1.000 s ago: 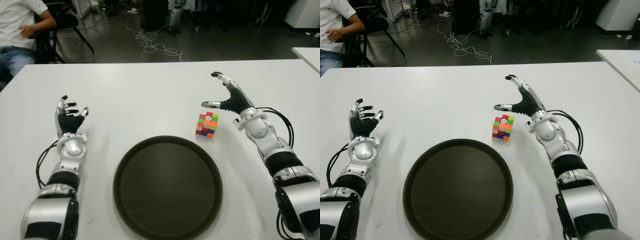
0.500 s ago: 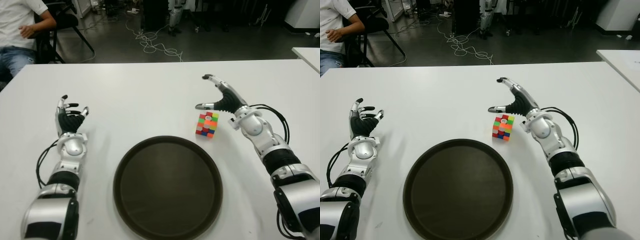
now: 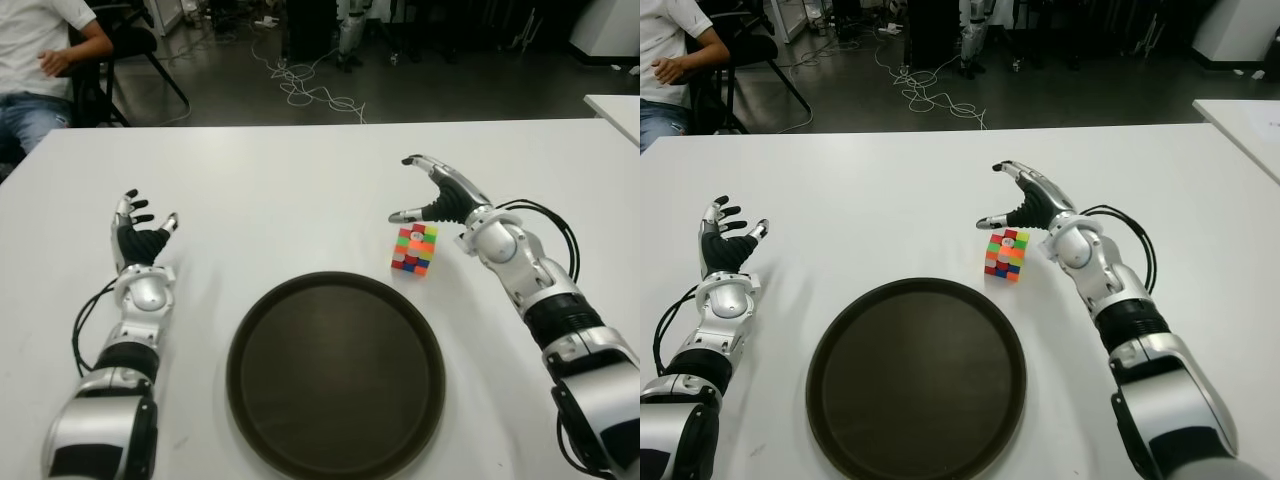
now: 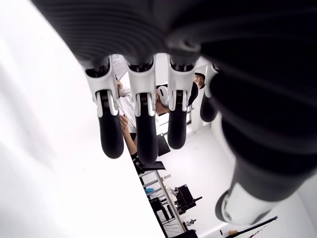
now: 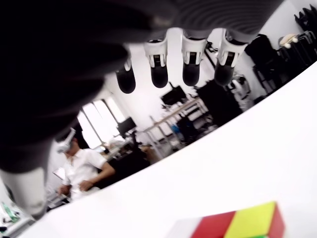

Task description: Pick up the Rubik's Cube and put it in the plate

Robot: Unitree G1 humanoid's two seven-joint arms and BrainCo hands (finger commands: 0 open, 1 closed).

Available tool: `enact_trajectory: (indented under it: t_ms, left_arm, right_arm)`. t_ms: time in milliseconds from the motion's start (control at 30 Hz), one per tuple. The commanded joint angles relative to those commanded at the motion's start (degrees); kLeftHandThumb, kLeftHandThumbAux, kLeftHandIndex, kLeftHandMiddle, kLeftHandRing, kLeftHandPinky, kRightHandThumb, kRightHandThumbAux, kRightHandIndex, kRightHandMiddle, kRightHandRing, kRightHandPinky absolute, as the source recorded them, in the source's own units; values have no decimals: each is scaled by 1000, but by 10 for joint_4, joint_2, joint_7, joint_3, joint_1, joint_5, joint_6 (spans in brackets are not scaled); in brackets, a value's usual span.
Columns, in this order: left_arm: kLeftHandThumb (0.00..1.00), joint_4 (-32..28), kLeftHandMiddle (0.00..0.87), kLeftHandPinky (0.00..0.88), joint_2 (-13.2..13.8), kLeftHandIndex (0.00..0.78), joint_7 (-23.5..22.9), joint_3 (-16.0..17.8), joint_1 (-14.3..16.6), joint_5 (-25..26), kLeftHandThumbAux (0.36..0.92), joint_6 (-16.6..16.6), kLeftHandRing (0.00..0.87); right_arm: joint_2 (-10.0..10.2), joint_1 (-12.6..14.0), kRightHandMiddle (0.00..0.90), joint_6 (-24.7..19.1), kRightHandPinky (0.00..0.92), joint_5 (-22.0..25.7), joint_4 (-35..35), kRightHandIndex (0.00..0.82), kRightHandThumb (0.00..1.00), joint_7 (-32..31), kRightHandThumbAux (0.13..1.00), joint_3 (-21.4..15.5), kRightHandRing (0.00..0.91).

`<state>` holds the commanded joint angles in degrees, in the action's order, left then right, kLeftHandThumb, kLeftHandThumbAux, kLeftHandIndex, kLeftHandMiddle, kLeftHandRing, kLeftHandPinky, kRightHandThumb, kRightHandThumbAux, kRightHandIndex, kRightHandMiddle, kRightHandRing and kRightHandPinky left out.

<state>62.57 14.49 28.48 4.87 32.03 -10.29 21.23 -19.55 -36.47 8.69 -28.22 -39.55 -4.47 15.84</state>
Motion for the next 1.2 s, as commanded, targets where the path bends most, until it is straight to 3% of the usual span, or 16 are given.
enact_trajectory:
  t_ms: [100, 233, 467, 600, 833, 933, 1200]
  left_arm:
    - [48, 0, 292, 413, -1, 151, 0, 0, 1, 0, 785, -2, 343]
    - [36, 1, 275, 379, -1, 142, 0, 1, 2, 2, 787, -3, 327]
    - [32, 1, 331, 430, -4, 139, -2, 7, 4, 8, 785, -11, 375]
    - [38, 1, 292, 366, -3, 139, 1, 7, 5, 7, 764, -16, 333]
    - [75, 0, 262, 386, -3, 132, 1, 7, 4, 7, 758, -14, 317]
    - [89, 0, 235, 343, -2, 132, 2, 5, 4, 3, 761, -11, 278]
    - [96, 0, 209, 303, 0, 138, 8, 0, 3, -3, 765, -15, 242]
  right_arm:
    - [-3, 6, 40, -14, 83, 0, 20, 14, 0, -9, 623, 1, 59]
    - [-6, 15, 33, -26, 73, -1, 43, 12, 0, -19, 641, 2, 49]
    - [-21, 34, 40, -56, 78, -13, 93, 10, 0, -50, 616, 9, 57]
    - [-43, 47, 31, -86, 65, -27, 140, 2, 0, -91, 590, 18, 35]
    - [-85, 90, 48, -122, 41, -45, 257, 2, 0, -151, 569, 20, 25]
    - [-101, 98, 34, -125, 25, -50, 286, 0, 0, -173, 561, 22, 13]
    - [-117, 111, 44, -132, 30, -42, 328, 0, 0, -206, 588, 14, 20]
